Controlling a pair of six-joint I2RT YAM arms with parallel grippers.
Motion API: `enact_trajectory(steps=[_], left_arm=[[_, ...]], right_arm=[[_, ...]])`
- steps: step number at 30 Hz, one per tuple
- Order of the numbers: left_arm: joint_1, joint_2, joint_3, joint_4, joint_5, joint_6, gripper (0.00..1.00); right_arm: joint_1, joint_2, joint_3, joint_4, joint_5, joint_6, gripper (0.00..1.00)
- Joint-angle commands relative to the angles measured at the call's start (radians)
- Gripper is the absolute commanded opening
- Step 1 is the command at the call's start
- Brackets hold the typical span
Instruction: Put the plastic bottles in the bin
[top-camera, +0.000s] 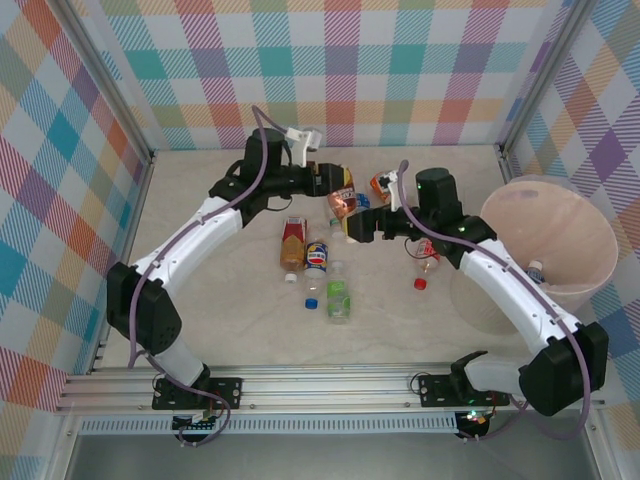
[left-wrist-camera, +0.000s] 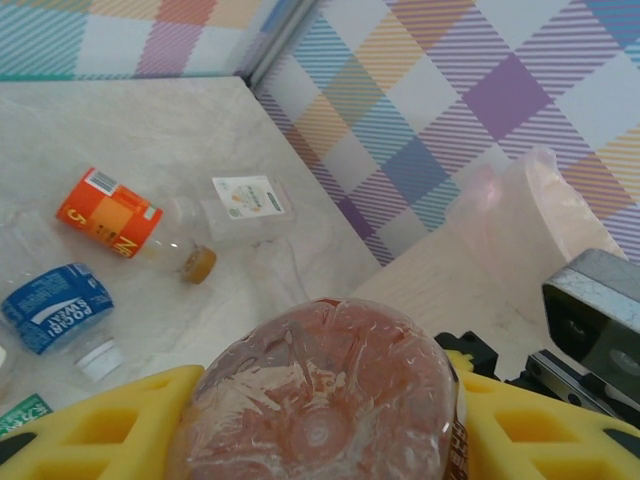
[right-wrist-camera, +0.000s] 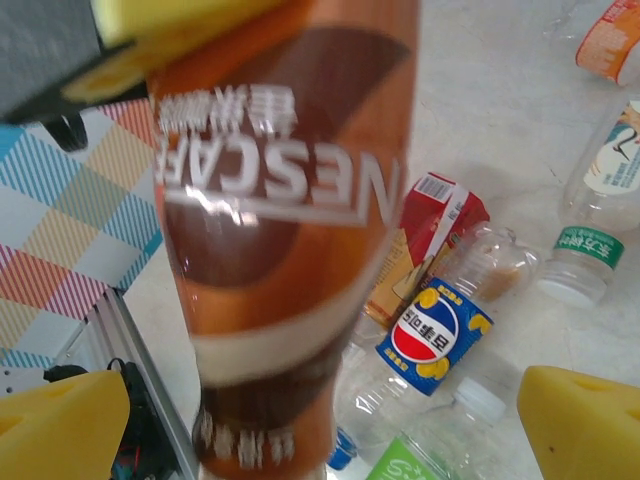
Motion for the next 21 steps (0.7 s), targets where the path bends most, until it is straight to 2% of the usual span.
enact_trajectory(steps=[1, 5, 9, 15, 21], left_arm=[[-0.034, 0.015, 0.041, 0.016, 0.032, 0.014, 0.54], [-0.051, 0.030, 0.041, 0.039, 0.037, -0.005, 0.54], [-0.060, 0.038, 0.042, 0.042, 0.041, -0.008, 0.54], [-0.063, 0.047, 0.042, 0.059, 0.048, -0.038, 0.56], [-0.063, 0.045, 0.051, 0.063, 0.043, -0.078, 0.72]], right_arm=[[0.007, 0.026, 0.019, 0.159, -0.019, 0.089, 1.00], [0.010, 0.066, 0.026, 0.253, -0.009, 0.141, 0.99], [0.014, 0.086, 0.033, 0.260, -0.029, 0.152, 0.87], [0.019, 0.075, 0.010, 0.231, 0.005, 0.137, 0.69], [0.019, 0.048, 0.000, 0.190, 0.060, 0.113, 0.58]])
